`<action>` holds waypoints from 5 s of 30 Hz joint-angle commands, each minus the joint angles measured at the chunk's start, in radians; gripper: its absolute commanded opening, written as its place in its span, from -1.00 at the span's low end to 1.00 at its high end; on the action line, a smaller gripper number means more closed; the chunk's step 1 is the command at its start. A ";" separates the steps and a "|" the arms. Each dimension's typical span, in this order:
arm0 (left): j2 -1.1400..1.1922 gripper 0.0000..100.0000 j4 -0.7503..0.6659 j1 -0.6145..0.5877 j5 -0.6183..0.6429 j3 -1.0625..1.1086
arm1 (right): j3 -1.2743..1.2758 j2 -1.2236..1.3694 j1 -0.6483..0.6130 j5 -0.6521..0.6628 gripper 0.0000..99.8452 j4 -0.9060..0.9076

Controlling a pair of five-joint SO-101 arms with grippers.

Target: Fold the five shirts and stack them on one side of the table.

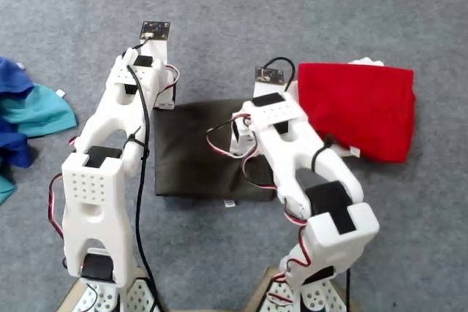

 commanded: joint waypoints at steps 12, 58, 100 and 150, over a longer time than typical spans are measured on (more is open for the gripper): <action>-0.002 -0.94 0.003 -0.001 -0.012 -0.010 | -0.002 0.133 0.041 0.054 -0.97 -0.009; 0.284 -0.40 0.531 -0.045 0.344 -0.447 | -0.002 0.136 0.068 0.052 -0.97 -0.014; 0.256 -0.94 0.669 0.147 0.302 -1.406 | -0.430 -0.340 0.244 0.215 -0.97 0.410; 0.199 -0.65 0.190 0.349 0.430 -1.102 | -0.633 -0.205 0.835 0.560 -0.94 0.222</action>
